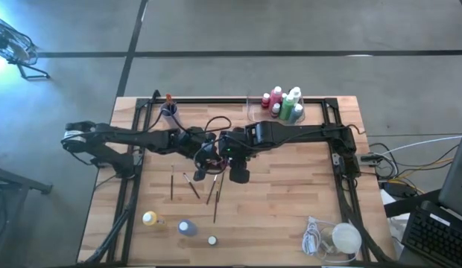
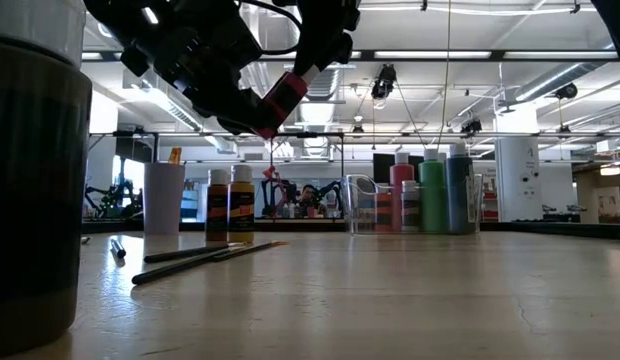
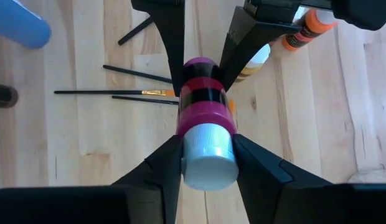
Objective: Pick & Place Paint Supplies
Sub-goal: Put the pink paint bottle into the transparent bin
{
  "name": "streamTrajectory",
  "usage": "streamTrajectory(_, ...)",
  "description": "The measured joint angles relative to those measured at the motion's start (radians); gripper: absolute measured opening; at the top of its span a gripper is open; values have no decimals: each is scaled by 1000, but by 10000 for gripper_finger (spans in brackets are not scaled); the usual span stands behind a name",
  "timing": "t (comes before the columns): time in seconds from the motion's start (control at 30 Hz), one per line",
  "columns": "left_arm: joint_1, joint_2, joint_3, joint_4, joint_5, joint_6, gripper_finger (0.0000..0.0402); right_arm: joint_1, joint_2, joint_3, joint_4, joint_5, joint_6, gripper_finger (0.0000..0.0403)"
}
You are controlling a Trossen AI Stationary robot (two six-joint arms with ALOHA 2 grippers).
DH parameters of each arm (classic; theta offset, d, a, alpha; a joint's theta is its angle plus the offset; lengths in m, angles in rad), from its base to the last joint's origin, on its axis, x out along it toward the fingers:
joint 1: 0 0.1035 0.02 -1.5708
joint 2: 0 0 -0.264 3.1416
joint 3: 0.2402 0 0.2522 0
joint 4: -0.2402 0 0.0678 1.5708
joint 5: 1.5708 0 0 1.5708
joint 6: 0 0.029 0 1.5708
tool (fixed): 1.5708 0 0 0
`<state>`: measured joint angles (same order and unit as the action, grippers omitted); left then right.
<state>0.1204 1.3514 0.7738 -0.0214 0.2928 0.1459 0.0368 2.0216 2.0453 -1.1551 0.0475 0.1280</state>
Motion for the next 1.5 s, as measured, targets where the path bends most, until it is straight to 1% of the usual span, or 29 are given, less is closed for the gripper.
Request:
streamTrajectory(0.3, 0, 0, 0, 0, 2, 0, 134, 0, 0, 0, -5, -5, -6, 115)
streamTrajectory(0.53, 0, 0, -1, 0, 4, -3, 152, -1, 0, 0, -7, -25, -20, 115)
streamTrajectory(0.87, -1, -1, 7, -20, -6, -15, 161, -9, 0, 0, -42, -24, -30, 114)
streamTrajectory(0.97, 0, -9, 21, -43, -9, -14, 185, -16, -1, 0, -75, -26, -30, 114)
streamTrajectory(1.17, -1, -13, 32, -78, -23, -14, 270, -19, -2, 0, -84, -19, -31, 114)
streamTrajectory(1.27, 0, -14, 32, -104, -24, -14, 304, -19, -3, 1, -102, -15, -37, 114)
streamTrajectory(1.3, 3, -18, 35, -130, -35, -14, 312, -21, -3, 4, -127, -1, -41, 114)
streamTrajectory(1.37, 8, -29, 49, -185, -69, -14, 322, -22, -3, 8, -190, 61, -40, 114)
streamTrajectory(1.5, 11, -70, 57, -230, -133, -13, 327, -34, -5, 10, -336, 234, -3, 114)
